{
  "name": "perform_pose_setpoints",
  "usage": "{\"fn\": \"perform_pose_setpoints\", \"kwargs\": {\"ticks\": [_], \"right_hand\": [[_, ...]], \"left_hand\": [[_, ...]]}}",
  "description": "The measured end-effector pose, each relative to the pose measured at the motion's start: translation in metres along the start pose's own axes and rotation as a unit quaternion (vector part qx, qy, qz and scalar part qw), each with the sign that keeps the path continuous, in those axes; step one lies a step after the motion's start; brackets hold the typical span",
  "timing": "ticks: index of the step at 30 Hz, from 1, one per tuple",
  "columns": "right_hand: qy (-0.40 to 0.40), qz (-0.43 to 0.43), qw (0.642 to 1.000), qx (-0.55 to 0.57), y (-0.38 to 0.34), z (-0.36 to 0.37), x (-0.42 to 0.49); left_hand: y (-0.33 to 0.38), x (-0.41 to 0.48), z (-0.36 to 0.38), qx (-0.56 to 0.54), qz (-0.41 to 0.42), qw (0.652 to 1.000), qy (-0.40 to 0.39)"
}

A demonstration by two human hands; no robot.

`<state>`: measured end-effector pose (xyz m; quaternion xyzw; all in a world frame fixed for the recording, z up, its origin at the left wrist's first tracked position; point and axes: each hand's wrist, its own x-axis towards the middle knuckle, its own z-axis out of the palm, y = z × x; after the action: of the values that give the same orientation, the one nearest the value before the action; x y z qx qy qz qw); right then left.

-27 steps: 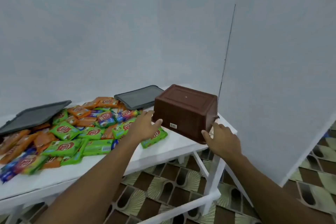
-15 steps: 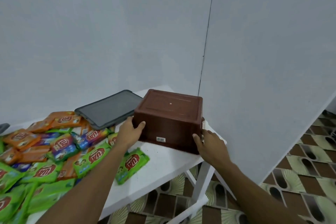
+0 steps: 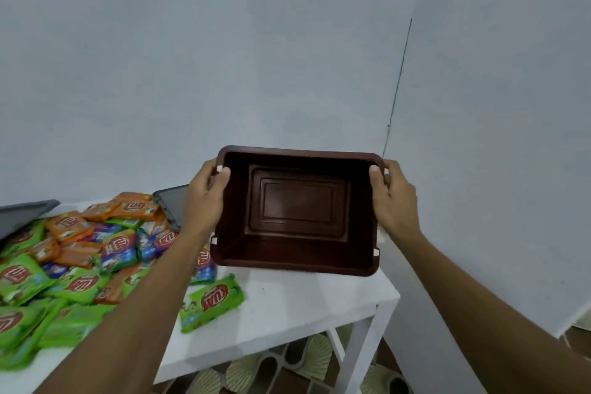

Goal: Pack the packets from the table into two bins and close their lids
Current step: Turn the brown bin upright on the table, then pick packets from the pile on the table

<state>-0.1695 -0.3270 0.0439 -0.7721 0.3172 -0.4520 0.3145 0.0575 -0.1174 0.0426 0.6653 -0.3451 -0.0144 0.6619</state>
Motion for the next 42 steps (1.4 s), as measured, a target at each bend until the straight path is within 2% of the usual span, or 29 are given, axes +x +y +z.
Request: {"fn": "perform_pose_setpoints", "kwargs": {"ticks": [4, 7, 10, 17, 24, 29, 31, 34, 36, 40, 41, 42], "right_hand": [[-0.013, -0.02, 0.997, -0.08, 0.017, 0.007, 0.023], [-0.091, 0.011, 0.988, -0.125, 0.029, 0.014, 0.039], [-0.169, 0.045, 0.977, -0.126, 0.042, 0.025, 0.045], [-0.295, 0.026, 0.938, -0.182, 0.056, 0.059, 0.042], [-0.305, 0.006, 0.933, -0.19, 0.061, 0.071, 0.063], [-0.273, -0.098, 0.904, -0.315, 0.056, 0.074, 0.062], [-0.261, -0.131, 0.907, -0.303, 0.047, 0.078, 0.058], [-0.264, -0.124, 0.927, -0.234, 0.025, 0.091, 0.05], [-0.278, -0.124, 0.934, -0.189, 0.011, 0.101, 0.042], [-0.314, -0.171, 0.925, -0.13, -0.025, 0.13, 0.018], [-0.322, -0.19, 0.92, -0.119, -0.035, 0.137, 0.011], [-0.328, -0.212, 0.914, -0.111, -0.046, 0.144, 0.004]], "left_hand": [[0.001, -0.011, 0.01, 0.21, 0.026, 0.977, 0.02], [-0.011, -0.009, 0.017, 0.256, -0.053, 0.965, -0.009], [-0.032, -0.013, 0.016, 0.3, -0.107, 0.947, -0.045], [-0.055, -0.02, 0.014, 0.386, -0.106, 0.916, -0.039], [-0.06, 0.001, 0.019, 0.387, -0.122, 0.913, -0.042], [-0.048, 0.001, 0.008, 0.331, -0.139, 0.93, -0.077], [-0.04, -0.007, -0.009, 0.31, -0.142, 0.935, -0.092], [-0.037, -0.022, -0.047, 0.302, -0.155, 0.936, -0.089], [-0.042, -0.033, -0.076, 0.347, -0.172, 0.917, -0.101], [-0.078, -0.054, -0.124, 0.503, -0.246, 0.805, -0.196], [-0.086, -0.057, -0.128, 0.522, -0.244, 0.788, -0.217], [-0.09, -0.057, -0.131, 0.525, -0.238, 0.785, -0.228]]}}
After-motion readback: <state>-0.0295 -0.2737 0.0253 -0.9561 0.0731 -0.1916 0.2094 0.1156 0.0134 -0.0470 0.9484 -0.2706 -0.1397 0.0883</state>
